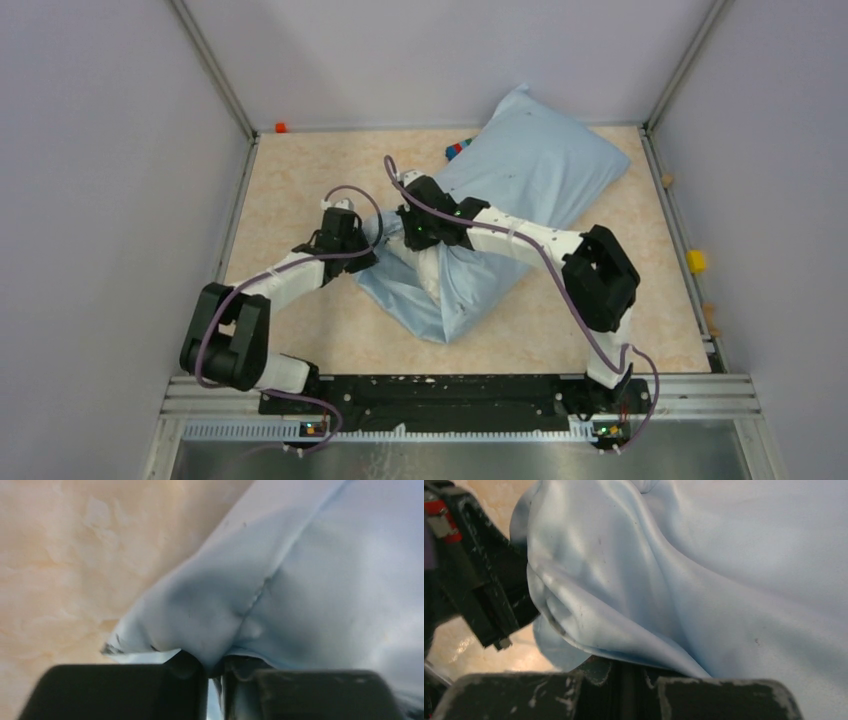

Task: Put the pillow into the pillowcase

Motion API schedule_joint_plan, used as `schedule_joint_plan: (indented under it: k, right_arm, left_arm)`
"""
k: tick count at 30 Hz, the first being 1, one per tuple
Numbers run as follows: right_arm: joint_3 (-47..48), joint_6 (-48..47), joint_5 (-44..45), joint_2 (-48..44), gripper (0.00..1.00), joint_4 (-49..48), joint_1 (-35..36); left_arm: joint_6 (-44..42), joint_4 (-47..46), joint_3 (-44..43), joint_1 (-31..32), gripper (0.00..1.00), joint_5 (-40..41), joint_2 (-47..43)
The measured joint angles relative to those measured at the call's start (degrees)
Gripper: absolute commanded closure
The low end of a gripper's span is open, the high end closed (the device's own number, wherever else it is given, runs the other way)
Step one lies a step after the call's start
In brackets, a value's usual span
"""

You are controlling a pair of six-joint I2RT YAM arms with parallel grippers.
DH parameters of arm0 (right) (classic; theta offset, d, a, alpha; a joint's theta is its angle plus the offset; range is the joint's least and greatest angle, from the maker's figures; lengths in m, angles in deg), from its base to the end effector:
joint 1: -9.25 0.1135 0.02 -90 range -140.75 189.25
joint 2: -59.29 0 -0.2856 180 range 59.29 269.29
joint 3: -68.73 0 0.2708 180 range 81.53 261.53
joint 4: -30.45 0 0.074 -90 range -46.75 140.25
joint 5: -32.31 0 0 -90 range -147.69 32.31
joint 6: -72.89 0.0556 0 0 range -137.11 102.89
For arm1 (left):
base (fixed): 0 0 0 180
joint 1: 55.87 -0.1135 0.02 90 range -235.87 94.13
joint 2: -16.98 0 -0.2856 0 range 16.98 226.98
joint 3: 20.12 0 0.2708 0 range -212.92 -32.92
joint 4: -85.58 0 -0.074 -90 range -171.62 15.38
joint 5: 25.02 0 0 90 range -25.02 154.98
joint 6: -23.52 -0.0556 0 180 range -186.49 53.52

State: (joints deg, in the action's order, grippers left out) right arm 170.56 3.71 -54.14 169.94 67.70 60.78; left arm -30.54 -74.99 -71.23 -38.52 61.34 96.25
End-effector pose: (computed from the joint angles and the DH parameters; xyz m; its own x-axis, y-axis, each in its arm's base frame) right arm 0.3002 0.3722 0.2460 -0.6870 -0.2944 -0.6643 -0.5462 0.8122 0.2049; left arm 0.2785 -0.0907 0.1707 -0.7692 -0.3733 -0.5185 -0.1396 0.8901 -0.4338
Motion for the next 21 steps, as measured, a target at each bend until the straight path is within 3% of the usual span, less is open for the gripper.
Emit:
schedule_joint_plan:
  k: [1, 4, 7, 21]
  right_arm:
    - [-0.61, -0.24, -0.02, -0.44, 0.83, -0.37, 0.07]
    - [-2.34, -1.38, -0.17, -2.05, 0.6, -1.29, 0.66]
    - [-2.47, -3.1, 0.35, -3.26, 0.49, -1.97, 2.25]
    - [3.93, -11.02, 6.95, 0.24, 0.43, -0.83, 7.32]
  left_arm:
    - [-0.02, -0.04, -0.59, 0.0, 1.0, 0.98, 1.03]
    - [0.04, 0.09, -1.75, -0.11, 1.0, 2.69, 1.99]
    - [0.09, 0.07, -2.47, -0.11, 1.0, 3.5, 1.11]
    - [1.64, 0.52, -2.51, -1.01, 1.0, 2.95, -2.91]
